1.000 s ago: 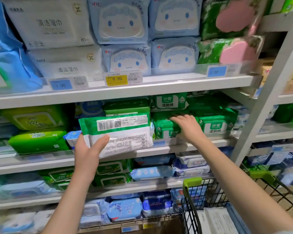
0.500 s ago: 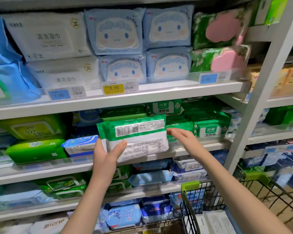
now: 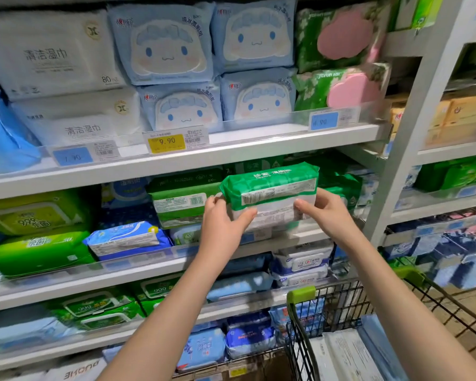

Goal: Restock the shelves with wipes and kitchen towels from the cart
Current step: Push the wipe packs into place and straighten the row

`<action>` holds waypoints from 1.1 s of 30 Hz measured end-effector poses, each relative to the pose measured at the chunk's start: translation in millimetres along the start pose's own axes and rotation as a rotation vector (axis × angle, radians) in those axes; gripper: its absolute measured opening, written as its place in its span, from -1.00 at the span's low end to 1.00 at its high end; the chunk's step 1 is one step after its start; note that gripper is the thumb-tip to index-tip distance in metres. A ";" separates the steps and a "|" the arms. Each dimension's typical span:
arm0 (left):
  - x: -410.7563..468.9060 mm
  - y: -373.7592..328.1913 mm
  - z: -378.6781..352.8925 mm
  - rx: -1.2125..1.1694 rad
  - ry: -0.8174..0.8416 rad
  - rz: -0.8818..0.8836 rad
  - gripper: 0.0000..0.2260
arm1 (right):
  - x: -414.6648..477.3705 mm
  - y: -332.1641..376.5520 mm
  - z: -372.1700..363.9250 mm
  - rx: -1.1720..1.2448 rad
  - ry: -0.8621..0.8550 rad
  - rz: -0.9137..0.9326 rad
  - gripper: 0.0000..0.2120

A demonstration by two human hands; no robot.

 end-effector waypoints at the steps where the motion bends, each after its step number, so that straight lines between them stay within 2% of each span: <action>1: 5.5 -1.5 -2.9 0.024 0.002 0.008 -0.55 | 3.8 -0.2 2.2 -0.013 -0.010 0.014 -0.90; 6: 29.5 -8.1 -14.7 0.025 -0.039 0.053 -0.66 | 26.3 1.2 6.5 -0.085 -0.061 0.044 -0.84; 10: 43.0 -16.4 -25.8 0.120 -0.039 0.074 -0.57 | 48.9 -20.2 -1.1 -0.171 -0.077 -0.009 -0.89; 15: 36.5 -20.2 -33.0 0.173 -0.005 0.090 -0.37 | 53.6 -31.7 -9.2 -0.210 -0.122 -0.038 -0.72; 19: 5.3 -22.2 -43.5 0.155 0.020 0.066 -0.25 | 52.5 -31.8 -8.5 -0.314 -0.122 -0.011 -0.77; 26: 21.5 -20.7 -51.0 0.102 0.157 0.019 -0.25 | 59.1 -29.4 -6.8 -0.419 -0.113 -0.036 -0.73; 33: 28.6 -17.5 -52.9 0.112 0.228 -0.027 -0.25 | 72.3 -40.5 -6.4 -0.472 -0.123 -0.173 -0.71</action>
Point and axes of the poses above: each hand's wrist, its own x-axis towards the middle knuckle, its own z-axis out of the back of the hand, y = z × x, the point moved 7 cm from there along x, towards the middle knuckle, and after that the axes turned 8 degrees about x, right-handed, at the moved point
